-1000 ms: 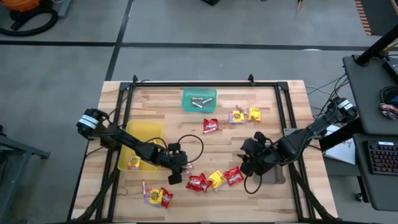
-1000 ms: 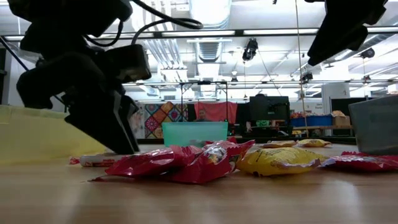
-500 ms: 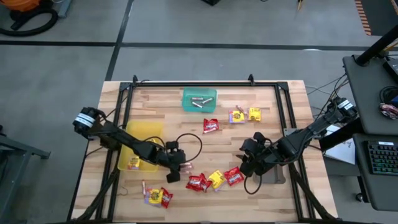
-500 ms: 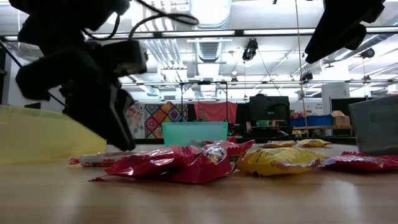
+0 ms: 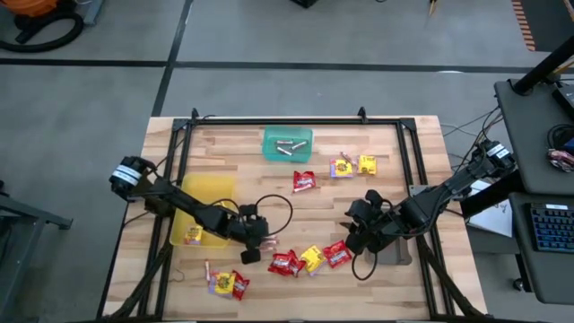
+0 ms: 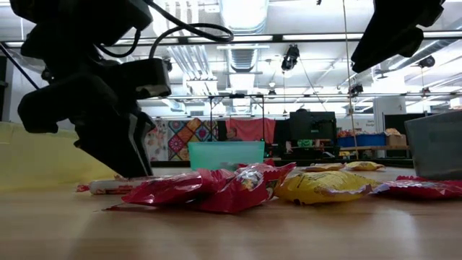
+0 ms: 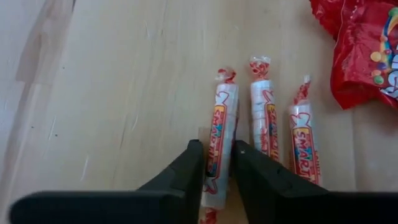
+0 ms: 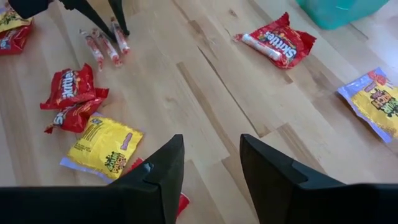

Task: Sort candy
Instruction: Put the white candy into the green bin, then put the red candy into the black bin

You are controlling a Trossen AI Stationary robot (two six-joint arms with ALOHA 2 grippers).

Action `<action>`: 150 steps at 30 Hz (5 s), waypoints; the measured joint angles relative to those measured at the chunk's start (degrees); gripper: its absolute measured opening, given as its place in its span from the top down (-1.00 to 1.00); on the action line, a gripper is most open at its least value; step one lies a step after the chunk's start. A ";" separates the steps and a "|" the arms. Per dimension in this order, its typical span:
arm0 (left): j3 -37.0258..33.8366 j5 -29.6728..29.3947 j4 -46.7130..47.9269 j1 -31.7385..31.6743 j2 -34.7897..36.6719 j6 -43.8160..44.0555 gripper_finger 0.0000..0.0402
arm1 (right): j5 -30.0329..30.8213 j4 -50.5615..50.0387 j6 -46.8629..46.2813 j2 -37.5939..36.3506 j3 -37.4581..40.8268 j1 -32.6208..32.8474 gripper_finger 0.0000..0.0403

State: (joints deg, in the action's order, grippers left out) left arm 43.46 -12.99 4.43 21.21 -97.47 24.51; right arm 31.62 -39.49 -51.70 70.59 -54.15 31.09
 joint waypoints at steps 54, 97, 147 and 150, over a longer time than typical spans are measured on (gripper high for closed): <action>-0.09 -13.49 -35.41 -0.31 7.74 -25.03 0.99 | -5.71 52.30 45.40 14.01 0.59 -9.81 0.53; -0.07 -15.06 4.69 -0.24 24.10 -4.22 0.25 | -8.03 37.81 47.93 18.80 -11.61 -38.41 0.82; -0.09 -10.87 4.62 5.48 23.50 8.03 0.25 | -14.12 10.23 44.72 16.33 -20.70 -36.62 0.47; -0.09 -11.18 2.63 6.76 23.49 8.09 0.25 | -14.08 10.83 43.07 13.18 -17.51 -32.82 0.47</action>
State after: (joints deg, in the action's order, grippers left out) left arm 43.38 -24.17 7.06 27.97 -73.98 32.60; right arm 17.54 -28.66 -8.63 83.77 -71.66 -1.73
